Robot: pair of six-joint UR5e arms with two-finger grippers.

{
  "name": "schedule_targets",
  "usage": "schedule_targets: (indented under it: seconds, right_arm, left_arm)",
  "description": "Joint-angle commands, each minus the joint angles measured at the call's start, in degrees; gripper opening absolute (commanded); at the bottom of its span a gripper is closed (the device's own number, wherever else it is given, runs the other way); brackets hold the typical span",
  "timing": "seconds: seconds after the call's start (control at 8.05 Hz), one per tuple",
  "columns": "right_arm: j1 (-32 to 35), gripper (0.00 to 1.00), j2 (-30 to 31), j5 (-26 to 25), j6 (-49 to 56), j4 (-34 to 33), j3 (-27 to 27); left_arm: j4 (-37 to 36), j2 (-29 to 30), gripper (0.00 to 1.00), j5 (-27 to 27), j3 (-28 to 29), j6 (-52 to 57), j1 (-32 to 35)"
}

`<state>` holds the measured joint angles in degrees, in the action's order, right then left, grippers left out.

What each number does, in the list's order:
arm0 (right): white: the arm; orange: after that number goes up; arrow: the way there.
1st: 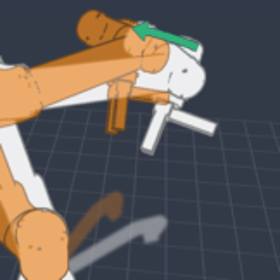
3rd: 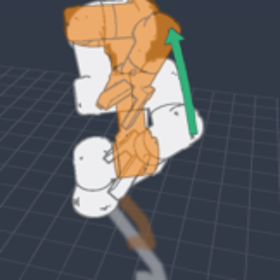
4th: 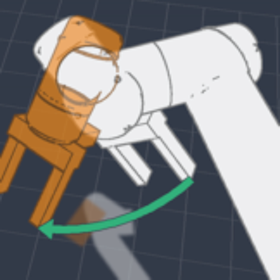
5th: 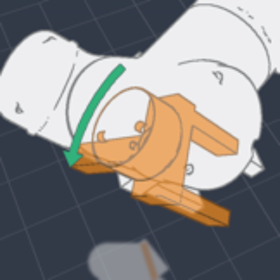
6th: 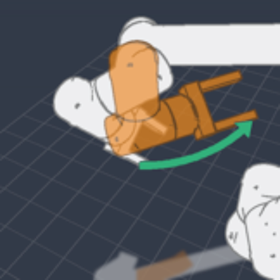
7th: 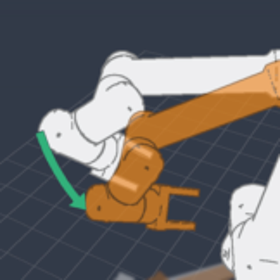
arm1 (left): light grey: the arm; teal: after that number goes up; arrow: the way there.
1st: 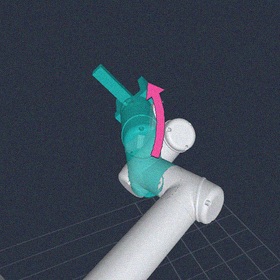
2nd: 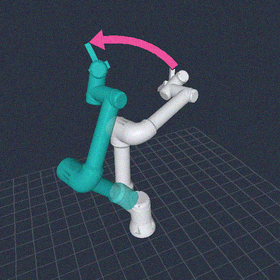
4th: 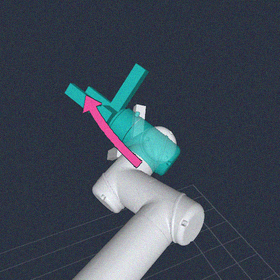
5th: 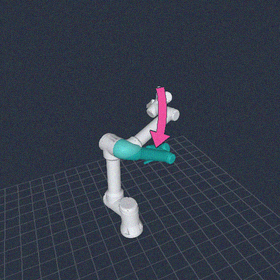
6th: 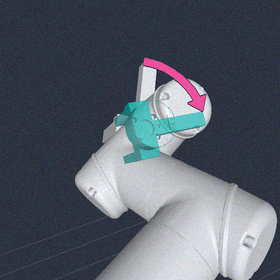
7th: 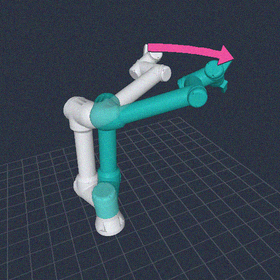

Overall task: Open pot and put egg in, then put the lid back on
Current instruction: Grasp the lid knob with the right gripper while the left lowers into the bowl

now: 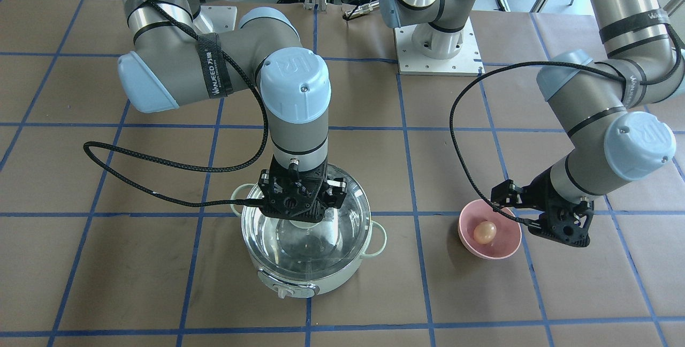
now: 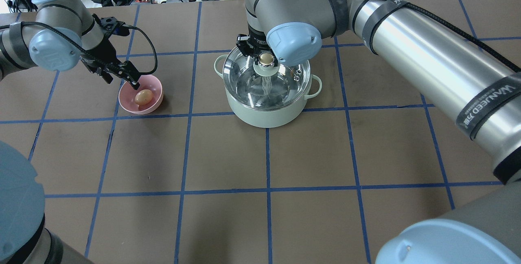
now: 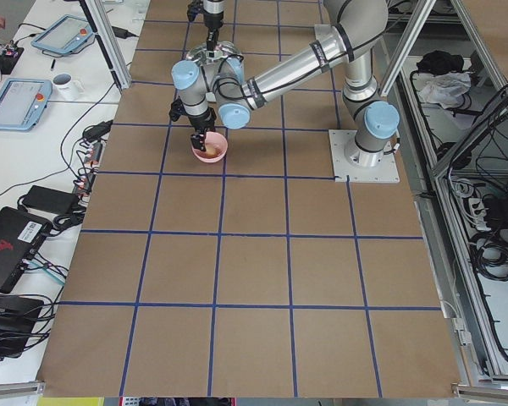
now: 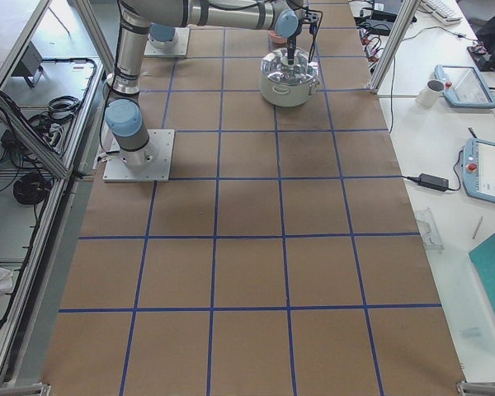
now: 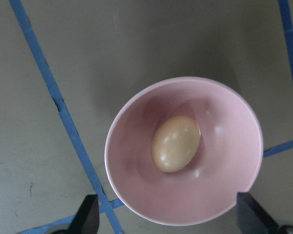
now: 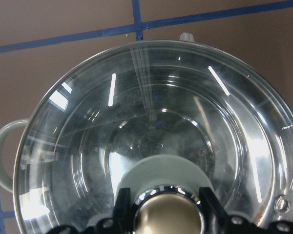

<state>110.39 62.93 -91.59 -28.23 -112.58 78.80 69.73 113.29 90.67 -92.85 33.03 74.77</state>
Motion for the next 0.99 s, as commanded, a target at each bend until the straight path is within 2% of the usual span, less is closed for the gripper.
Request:
schedule_targets:
  seconds: [0.0,0.25,0.62,0.87]
  right_arm:
    - [0.00,0.36,0.27,0.00,0.20,-0.01,-0.13]
    - [0.00,0.30,1.58,0.00,0.63,0.08,-0.22]
    - [-0.78,0.30,6.14,-0.87,5.46,0.87,0.04]
    - [-3.93,0.27,12.45,-0.87,11.32,7.94,0.48]
  left_arm:
    - [-0.74,1.93,0.84,-0.23,-0.05,0.10,0.11]
    - [-1.96,2.20,0.82,-0.14,-0.05,0.19,0.20]
    - [-2.85,3.25,0.78,-0.06,-0.05,0.10,0.46]
    - [-3.29,4.13,0.77,-0.23,-0.05,0.01,0.99]
